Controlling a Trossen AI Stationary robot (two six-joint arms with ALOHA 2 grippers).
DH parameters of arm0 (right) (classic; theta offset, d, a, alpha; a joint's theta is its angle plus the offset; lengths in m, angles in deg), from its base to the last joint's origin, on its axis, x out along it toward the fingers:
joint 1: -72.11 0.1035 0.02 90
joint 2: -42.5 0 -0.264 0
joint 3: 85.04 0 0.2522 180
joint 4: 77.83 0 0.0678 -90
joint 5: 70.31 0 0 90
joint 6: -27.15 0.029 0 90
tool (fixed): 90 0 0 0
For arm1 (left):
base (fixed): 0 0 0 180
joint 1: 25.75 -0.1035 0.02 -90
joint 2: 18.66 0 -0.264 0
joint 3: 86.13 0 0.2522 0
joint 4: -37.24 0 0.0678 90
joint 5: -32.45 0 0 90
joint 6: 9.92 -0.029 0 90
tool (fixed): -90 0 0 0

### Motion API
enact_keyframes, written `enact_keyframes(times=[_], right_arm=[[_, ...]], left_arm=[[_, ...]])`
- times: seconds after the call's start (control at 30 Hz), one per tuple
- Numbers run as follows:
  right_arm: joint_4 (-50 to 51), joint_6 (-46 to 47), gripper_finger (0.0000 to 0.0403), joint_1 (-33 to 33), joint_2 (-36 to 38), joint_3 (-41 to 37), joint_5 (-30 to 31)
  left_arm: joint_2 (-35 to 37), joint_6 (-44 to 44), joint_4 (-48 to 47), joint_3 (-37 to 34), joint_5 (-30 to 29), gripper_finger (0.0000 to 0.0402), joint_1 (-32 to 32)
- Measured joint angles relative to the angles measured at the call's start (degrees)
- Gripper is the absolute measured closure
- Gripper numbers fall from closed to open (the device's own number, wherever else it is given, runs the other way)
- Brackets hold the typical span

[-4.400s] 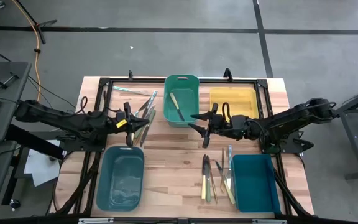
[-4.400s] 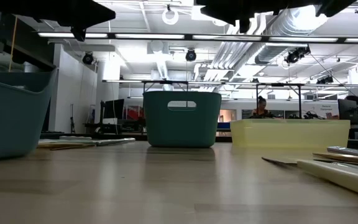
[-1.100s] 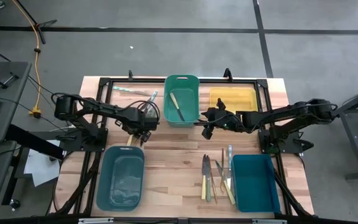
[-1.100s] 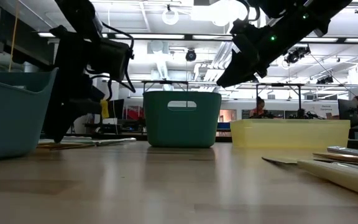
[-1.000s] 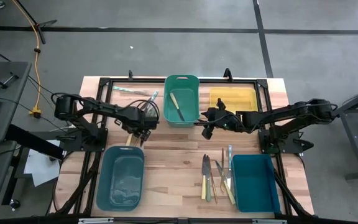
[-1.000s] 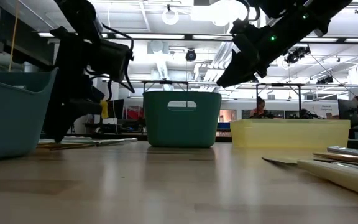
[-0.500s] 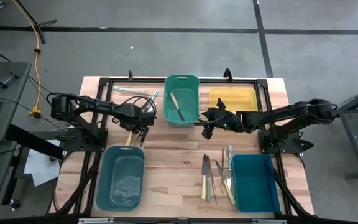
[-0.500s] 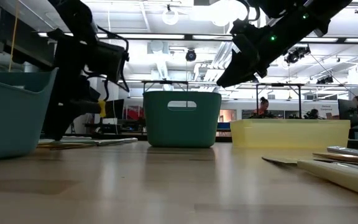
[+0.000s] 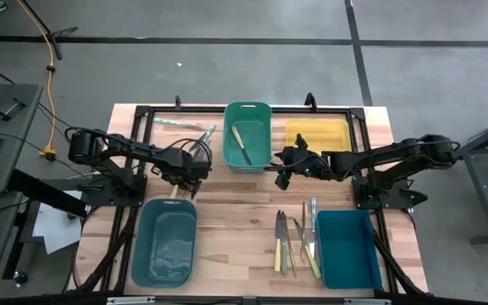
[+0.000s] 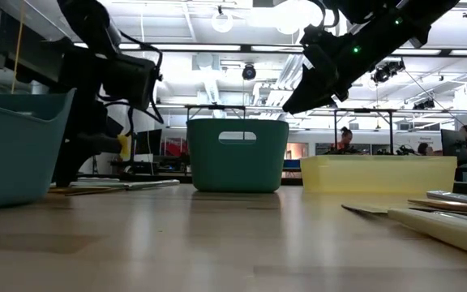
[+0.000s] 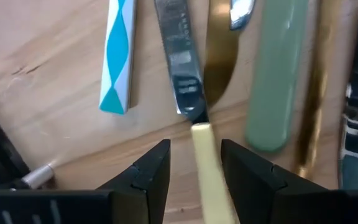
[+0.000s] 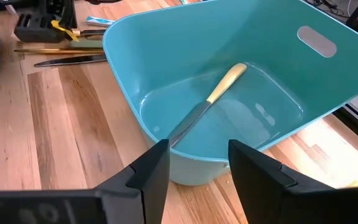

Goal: Sort silverware by color (type)
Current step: Put the yellow knife into the green bin

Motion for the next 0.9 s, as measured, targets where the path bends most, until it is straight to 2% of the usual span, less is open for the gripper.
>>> enact_keyframes(times=[0.23,0.57,0.77,0.9], right_arm=[[0.0,0.0,0.0242,0.01,0.0,0.0,0.0],[0.0,0.0,0.0242,0.0,0.0,0.0,0.0],[0.0,0.0,0.0242,-0.01,0.0,0.0,0.0],[0.0,0.0,0.0242,0.0,0.0,0.0,0.0]], left_arm=[[0.22,-1.29,1.78,-0.93,0.59,0.0266,-0.73],[0.41,-9.13,2.32,-0.98,1.64,0.0266,-0.96],[0.39,-11.27,2.51,-1.0,3.69,0.0268,-3.26],[0.37,-12.2,2.83,-1.02,5.89,0.0283,-5.28]])
